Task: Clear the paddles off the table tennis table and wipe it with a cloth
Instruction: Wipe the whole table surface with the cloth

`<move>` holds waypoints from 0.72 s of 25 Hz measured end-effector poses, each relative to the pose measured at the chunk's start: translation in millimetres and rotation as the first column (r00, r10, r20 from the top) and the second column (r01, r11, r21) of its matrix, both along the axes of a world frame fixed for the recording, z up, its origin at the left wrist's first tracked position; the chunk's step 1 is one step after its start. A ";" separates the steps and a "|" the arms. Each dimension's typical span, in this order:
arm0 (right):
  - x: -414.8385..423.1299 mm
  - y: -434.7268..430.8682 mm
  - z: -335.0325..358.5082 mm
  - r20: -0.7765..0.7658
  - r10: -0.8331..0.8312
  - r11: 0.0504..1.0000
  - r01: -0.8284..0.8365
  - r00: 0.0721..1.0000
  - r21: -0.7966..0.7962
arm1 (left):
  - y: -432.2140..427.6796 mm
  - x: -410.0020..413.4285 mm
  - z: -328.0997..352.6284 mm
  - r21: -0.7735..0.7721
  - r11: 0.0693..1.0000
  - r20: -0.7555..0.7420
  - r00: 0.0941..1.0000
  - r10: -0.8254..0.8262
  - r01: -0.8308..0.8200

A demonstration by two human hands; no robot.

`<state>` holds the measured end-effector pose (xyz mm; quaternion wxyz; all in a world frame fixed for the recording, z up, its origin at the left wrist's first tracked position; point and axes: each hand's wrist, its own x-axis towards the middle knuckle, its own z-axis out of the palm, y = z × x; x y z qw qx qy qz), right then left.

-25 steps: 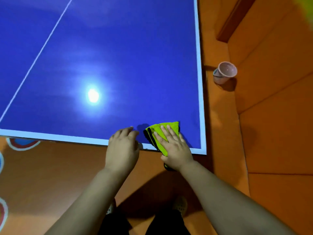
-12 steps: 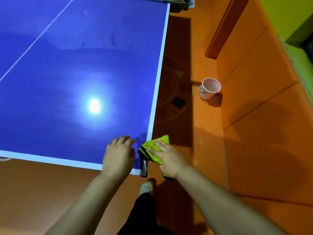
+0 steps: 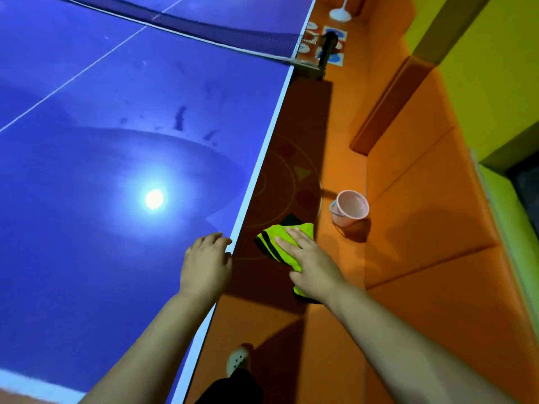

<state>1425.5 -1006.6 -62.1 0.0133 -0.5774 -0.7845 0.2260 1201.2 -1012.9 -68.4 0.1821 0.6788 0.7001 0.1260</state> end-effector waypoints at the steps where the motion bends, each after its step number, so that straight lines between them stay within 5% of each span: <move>1: 9.9 17.0 5.4 0.002 0.016 1.000 -0.016 1.000 0.002 | 19.0 8.2 4.7 0.002 1.000 0.006 1.000 0.009 -0.009; 10: 14.8 160.2 -9.6 0.010 0.404 0.912 -0.401 0.915 -0.086 | 105.4 9.5 7.3 -0.030 0.924 -0.046 0.924 0.381 -0.382; 18: -94.0 200.4 -46.1 -0.028 0.860 0.504 -0.857 0.509 -0.104 | 51.8 19.3 -10.3 -0.083 0.547 -0.078 0.553 0.829 -0.833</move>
